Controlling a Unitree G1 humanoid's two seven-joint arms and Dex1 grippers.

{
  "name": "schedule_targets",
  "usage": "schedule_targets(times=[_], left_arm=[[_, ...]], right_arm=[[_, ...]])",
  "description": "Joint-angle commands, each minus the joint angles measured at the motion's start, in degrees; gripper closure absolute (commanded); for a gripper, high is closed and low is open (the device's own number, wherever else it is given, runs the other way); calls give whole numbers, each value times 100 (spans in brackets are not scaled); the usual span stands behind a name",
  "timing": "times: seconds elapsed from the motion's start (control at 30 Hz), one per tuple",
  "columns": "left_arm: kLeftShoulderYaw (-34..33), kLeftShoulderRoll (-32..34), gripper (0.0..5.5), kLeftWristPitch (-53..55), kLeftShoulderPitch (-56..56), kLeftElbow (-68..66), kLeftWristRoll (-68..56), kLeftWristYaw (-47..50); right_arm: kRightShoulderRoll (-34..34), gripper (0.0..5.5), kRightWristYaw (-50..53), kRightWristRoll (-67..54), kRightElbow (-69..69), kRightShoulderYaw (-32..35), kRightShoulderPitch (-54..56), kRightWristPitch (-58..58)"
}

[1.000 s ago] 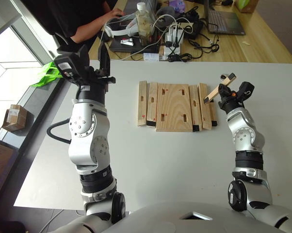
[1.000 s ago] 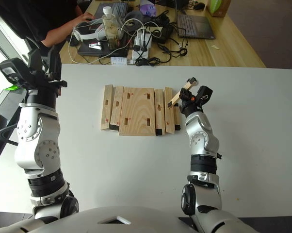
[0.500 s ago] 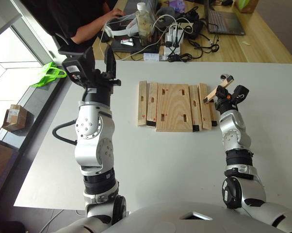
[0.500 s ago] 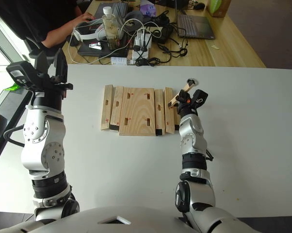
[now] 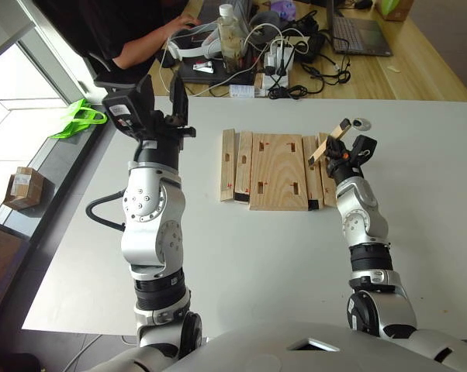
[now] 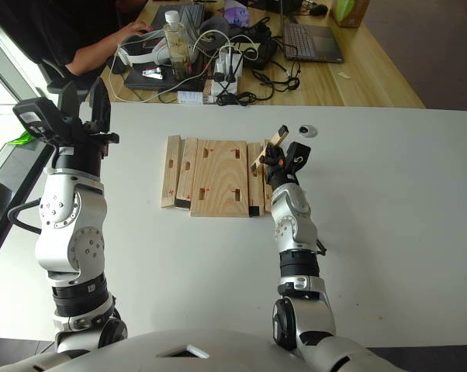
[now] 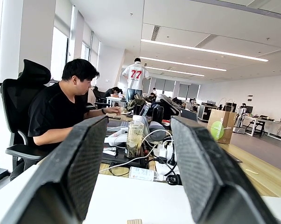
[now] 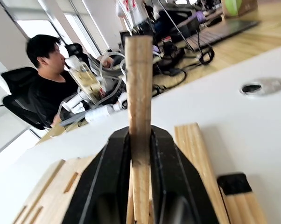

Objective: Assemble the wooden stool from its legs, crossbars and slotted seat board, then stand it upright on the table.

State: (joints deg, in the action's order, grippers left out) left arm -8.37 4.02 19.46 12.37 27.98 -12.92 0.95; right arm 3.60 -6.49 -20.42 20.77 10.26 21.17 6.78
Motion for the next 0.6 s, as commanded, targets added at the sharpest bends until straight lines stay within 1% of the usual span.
schedule_targets(times=[0.03,0.2,0.27,0.47,0.6], left_arm=[[8,2,303,-22,17,-80,52,29],[22,-2,303,-57,41,-111,48,25],[24,2,303,-59,41,-102,47,24],[-21,35,303,-84,40,-82,55,29],[-32,41,303,-106,29,-72,65,32]], right_arm=[[-19,512,216,315,292,-52,18,-191],[-59,512,268,676,430,-196,25,-615],[-119,512,214,907,377,-377,-58,-667],[-690,512,-286,1545,91,-919,-702,-658],[-900,512,-498,1563,-28,-983,-1025,-545]])
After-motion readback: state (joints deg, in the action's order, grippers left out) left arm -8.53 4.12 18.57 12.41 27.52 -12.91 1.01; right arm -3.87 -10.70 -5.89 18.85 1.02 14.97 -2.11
